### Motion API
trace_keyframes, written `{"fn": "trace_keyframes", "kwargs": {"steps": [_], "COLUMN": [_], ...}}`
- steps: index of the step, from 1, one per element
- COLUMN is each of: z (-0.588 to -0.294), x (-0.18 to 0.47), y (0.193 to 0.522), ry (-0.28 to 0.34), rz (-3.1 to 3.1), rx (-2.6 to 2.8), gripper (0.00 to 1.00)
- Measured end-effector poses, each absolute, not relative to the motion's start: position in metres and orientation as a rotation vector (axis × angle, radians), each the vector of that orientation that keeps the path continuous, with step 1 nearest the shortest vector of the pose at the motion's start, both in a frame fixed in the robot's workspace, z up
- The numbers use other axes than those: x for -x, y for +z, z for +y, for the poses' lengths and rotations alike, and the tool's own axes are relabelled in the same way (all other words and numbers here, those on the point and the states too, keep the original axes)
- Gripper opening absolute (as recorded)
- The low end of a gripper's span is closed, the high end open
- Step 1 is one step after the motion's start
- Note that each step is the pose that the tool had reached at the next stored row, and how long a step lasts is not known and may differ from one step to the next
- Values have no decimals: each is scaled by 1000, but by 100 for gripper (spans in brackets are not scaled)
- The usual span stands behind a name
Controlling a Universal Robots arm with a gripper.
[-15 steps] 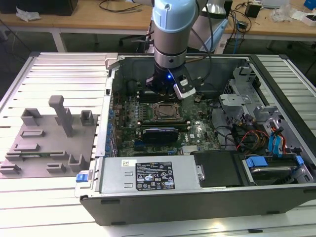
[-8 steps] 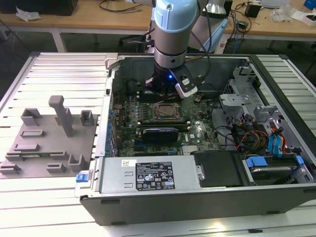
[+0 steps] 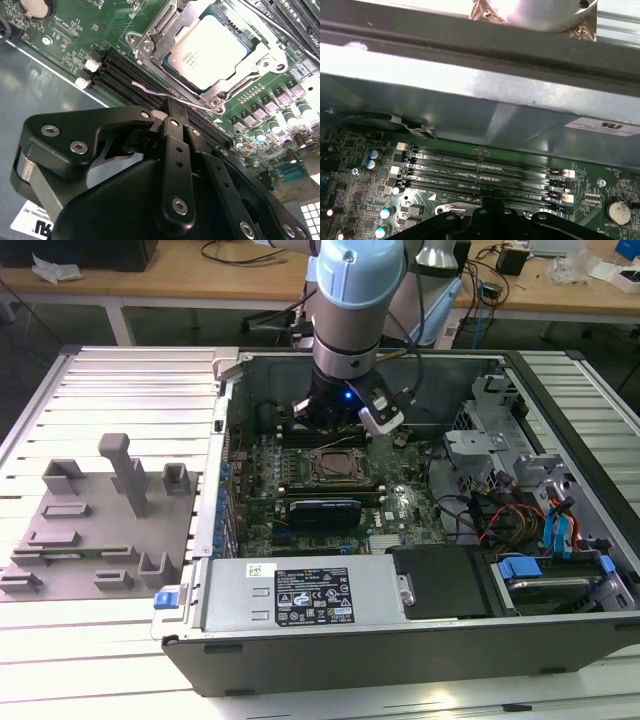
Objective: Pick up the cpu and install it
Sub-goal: 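Install the first cpu locking lever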
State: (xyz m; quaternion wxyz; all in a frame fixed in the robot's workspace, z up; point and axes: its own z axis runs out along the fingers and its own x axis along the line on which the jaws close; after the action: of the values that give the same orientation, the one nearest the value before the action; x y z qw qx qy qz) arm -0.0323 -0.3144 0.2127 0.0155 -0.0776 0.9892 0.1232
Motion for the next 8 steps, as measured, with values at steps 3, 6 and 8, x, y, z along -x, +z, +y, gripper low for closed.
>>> {"fn": "trace_keyframes", "kwargs": {"steps": [3, 6, 8], "z": [-315, -315, -315], "x": [31, 29, 28], "y": [213, 212, 211], "ry": [384, 383, 384], "rz": [3077, 3078, 3077], "rx": [242, 242, 242], "gripper": [11, 11, 11]}}
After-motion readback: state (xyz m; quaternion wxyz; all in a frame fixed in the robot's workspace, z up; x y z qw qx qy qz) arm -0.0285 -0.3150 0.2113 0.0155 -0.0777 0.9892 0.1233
